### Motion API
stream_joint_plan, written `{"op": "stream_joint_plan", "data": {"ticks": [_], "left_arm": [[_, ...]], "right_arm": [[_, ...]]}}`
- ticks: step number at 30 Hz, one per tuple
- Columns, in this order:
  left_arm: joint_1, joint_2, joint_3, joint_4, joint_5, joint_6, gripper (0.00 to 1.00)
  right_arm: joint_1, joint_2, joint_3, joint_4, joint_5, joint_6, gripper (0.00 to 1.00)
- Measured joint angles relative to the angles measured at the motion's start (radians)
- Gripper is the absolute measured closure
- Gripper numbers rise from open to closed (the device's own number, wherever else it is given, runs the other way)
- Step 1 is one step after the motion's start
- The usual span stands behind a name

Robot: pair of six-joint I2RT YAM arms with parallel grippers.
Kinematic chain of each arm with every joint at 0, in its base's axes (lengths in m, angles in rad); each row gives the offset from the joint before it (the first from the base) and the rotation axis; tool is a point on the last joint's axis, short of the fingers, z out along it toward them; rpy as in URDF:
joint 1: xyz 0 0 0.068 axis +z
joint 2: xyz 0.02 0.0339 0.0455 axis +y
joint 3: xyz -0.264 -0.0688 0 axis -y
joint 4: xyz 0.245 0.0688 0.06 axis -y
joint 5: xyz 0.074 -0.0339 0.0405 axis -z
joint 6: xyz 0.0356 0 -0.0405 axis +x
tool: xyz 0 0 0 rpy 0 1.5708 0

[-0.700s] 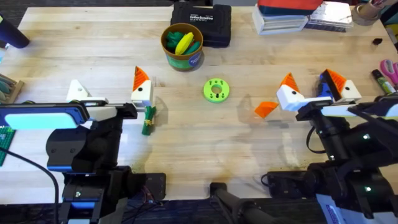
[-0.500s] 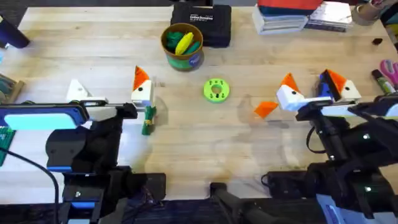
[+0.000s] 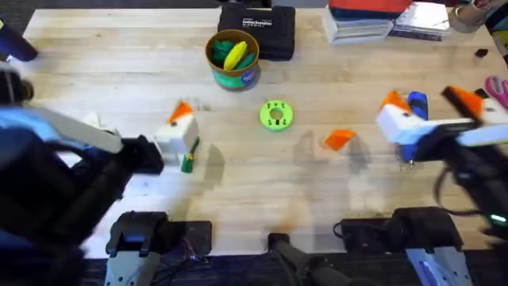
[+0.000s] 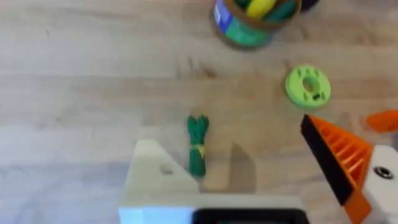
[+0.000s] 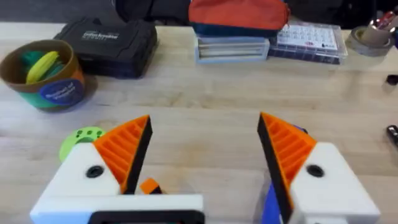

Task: Pick up the gripper from the table and insert it into the empty holder that is missing its gripper. Then pick up a screw, insert it into the mounting hole, and use the screwdriver to tighten it. Finally, clean up the table by picking up the vegetable and placing it into the bucket.

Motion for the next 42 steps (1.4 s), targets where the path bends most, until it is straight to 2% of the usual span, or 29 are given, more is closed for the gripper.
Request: {"op": "stream_joint_plan", "data": {"ticks": [2,4,5,8,14,15,19,20,24,25,26,30,33,36,42], "left_arm": [[0.0,0.106,0.117,-0.196,0.045,-0.006,0.015],[0.0,0.212,0.198,-0.333,0.074,-0.01,0.015],[0.0,0.26,0.224,-0.363,0.089,-0.013,0.015],[0.0,0.387,0.268,-0.365,0.14,-0.016,0.015],[-0.001,0.557,0.275,-0.376,0.198,-0.022,0.028],[-0.001,0.578,0.275,-0.364,0.206,-0.026,0.122],[-0.001,0.65,0.275,-0.296,0.227,-0.026,0.76],[-0.003,0.66,0.275,-0.277,0.229,-0.013,0.823],[-0.046,0.671,0.275,-0.132,0.272,0.003,0.197],[-0.065,0.671,0.275,-0.088,0.287,0.004,0.072],[-0.09,0.671,0.275,-0.032,0.305,0.007,0.028],[-0.202,0.671,0.275,0.22,0.351,0.015,0.015],[-0.267,0.671,0.275,0.344,0.369,0.022,0.015],[-0.297,0.673,0.275,0.349,0.382,0.026,0.015],[-0.299,0.675,0.274,0.359,0.365,0.047,0.014]], "right_arm": [[0.0,0.037,0.107,-0.099,0.0,0.0,0.008],[0.0,0.073,0.19,-0.178,0.0,0.0,0.008],[0.0,0.088,0.22,-0.202,0.0,0.0,0.008],[0.0,0.11,0.262,-0.226,0.0,0.0,0.008],[0.0,0.111,0.263,-0.237,0.0,0.0,0.008],[0.0,0.111,0.263,-0.237,0.0,0.0,0.008],[0.0,0.111,0.263,-0.237,0.0,0.0,0.008],[0.0,0.111,0.263,-0.237,0.0,0.0,0.008],[0.0,0.111,0.263,-0.238,0.0,0.0,0.008],[0.0,0.111,0.263,-0.238,0.0,0.0,0.008],[0.0,0.111,0.263,-0.238,0.0,0.0,0.008],[0.0,0.111,0.263,-0.238,0.0,0.0,0.008],[0.0,0.111,0.263,-0.238,0.0,0.0,0.008],[0.0,0.111,0.263,-0.238,0.0,0.0,0.008],[0.0,0.111,0.263,-0.238,0.0,0.0,0.008]]}}
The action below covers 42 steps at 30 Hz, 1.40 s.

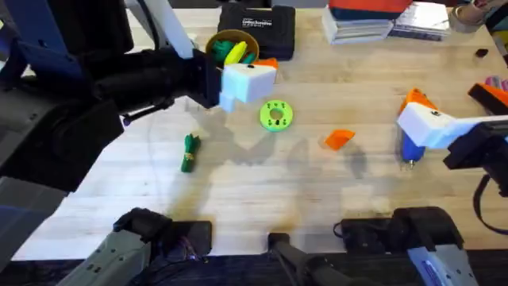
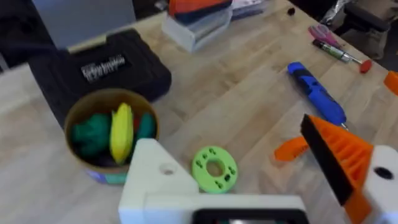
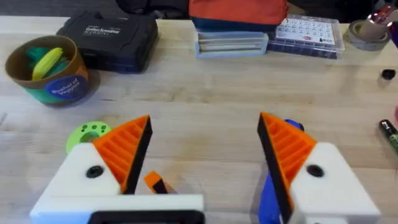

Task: Pick up the gripper from the table and insert it into the empty holder that is missing its gripper. Then pick up a screw, insert it into the mounting hole, and use the screwdriver to tighten it. Finally, clean up the table by picking up the vegetable and placing it into the bucket.

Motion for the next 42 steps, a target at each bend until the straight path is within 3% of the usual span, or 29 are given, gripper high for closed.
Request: {"op": "stream_joint_plan", "data": {"ticks": [5,10,14,18,24,27,35,36,37,42], "left_arm": [[-0.037,-0.032,-0.067,0.207,-0.019,0.137,0.015],[-0.08,-0.221,-0.325,0.48,-0.041,0.209,0.015],[-0.11,-0.399,-0.522,0.59,-0.045,0.229,0.015],[-0.128,-0.564,-0.661,0.607,-0.059,0.239,0.015],[-0.13,-0.76,-0.784,0.615,-0.075,0.243,0.015],[-0.13,-0.86,-0.825,0.558,-0.086,0.243,0.015],[-0.13,-0.887,-0.829,0.402,-0.092,0.234,0.015],[-0.13,-0.887,-0.829,0.373,-0.092,0.221,0.015],[-0.13,-0.886,-0.828,0.365,-0.092,0.127,0.014],[-0.13,-0.883,-0.828,0.365,-0.092,0.084,0.014]], "right_arm": [[0.0,0.0,0.0,0.0,0.0,0.0,0.008],[0.0,0.0,0.0,0.0,0.0,0.0,0.008],[0.0,0.0,0.0,0.0,0.0,0.0,0.008],[0.0,0.0,0.0,0.0,0.0,0.0,0.008],[0.0,0.0,0.0,0.0,0.0,0.0,0.008],[0.0,0.0,0.0,0.0,0.0,0.0,0.008],[0.0,0.0,0.0,0.0,0.0,0.0,0.008],[0.0,0.0,0.0,0.0,0.0,0.0,0.008],[0.0,0.0,0.0,-0.001,0.0,0.0,0.008],[0.0,0.0,0.0,-0.001,0.0,0.0,0.008]]}}
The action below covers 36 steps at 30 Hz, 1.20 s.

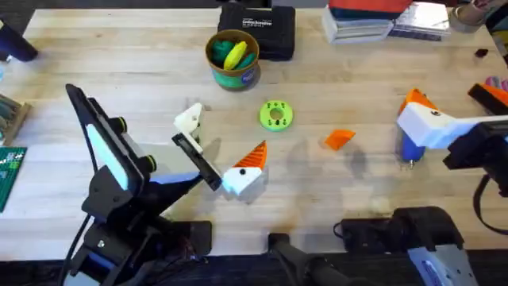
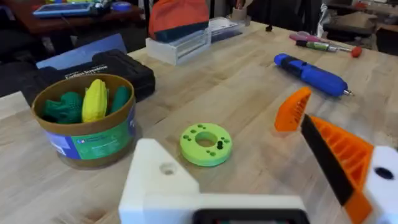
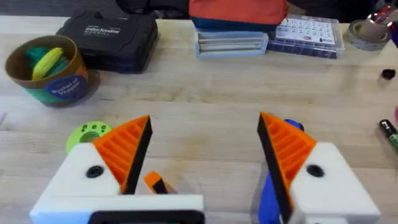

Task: Pick up the gripper from the table and insert it into the empty holder that is missing its gripper. Then pick up a screw, insert it into the mounting hole, and use the screwdriver to tighten it. Finally, clean up the table by picking up the vegetable and placing it into the bucket.

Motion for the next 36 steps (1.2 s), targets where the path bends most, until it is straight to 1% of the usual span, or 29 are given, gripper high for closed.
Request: {"op": "stream_joint_plan", "data": {"ticks": [8,31,36], "left_arm": [[0.0,0.0,0.0,0.0,0.0,-0.017,0.014],[0.0,0.0,0.0,0.0,0.002,-0.02,0.014],[0.0,0.0,0.0,0.0,0.002,-0.02,0.015]], "right_arm": [[0.0,0.0,0.0,0.0,0.0,0.0,0.008],[0.0,0.0,0.0,0.014,-0.001,0.004,0.008],[0.0,0.009,0.0,0.028,-0.029,0.03,0.008]]}}
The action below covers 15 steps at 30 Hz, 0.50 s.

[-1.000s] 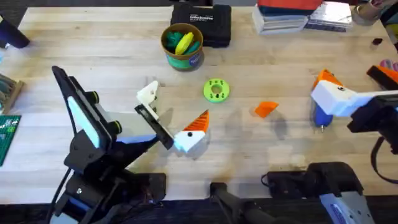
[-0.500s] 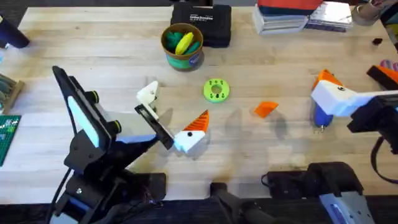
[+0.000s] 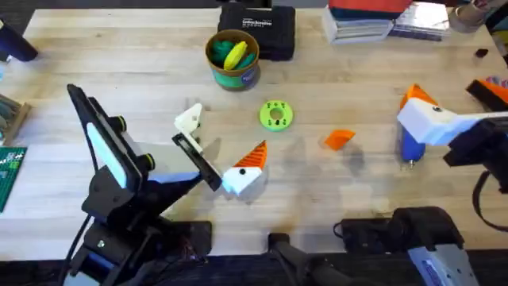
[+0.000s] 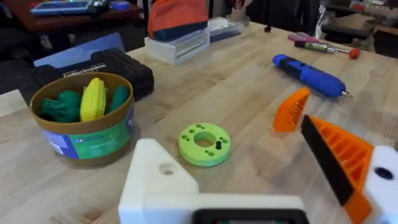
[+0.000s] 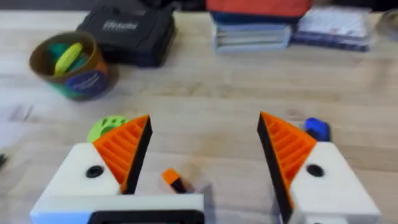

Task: Pick up the gripper from the table and insert it into the empty holder that is missing its gripper. Then pick up a screw, insert it into the mounting hole, and use the screwdriver to tighten it. Finally, clean up the table by picking up the vegetable and placing it into the bucket.

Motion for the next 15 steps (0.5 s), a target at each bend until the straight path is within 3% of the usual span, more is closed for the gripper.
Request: {"op": "stream_joint_plan", "data": {"ticks": [3,8,15], "left_arm": [[0.0,0.0,0.0,0.0,0.0,0.0,0.015],[0.0,0.0,0.0,0.0,0.0,0.0,0.015],[0.0,0.0,0.0,0.0,0.0,0.0,0.015]], "right_arm": [[0.0,0.068,0.006,-0.005,-0.056,0.003,0.008],[0.02,0.293,0.078,-0.104,-0.156,-0.009,0.007],[0.151,0.609,0.285,-0.367,-0.197,-0.142,0.008]]}}
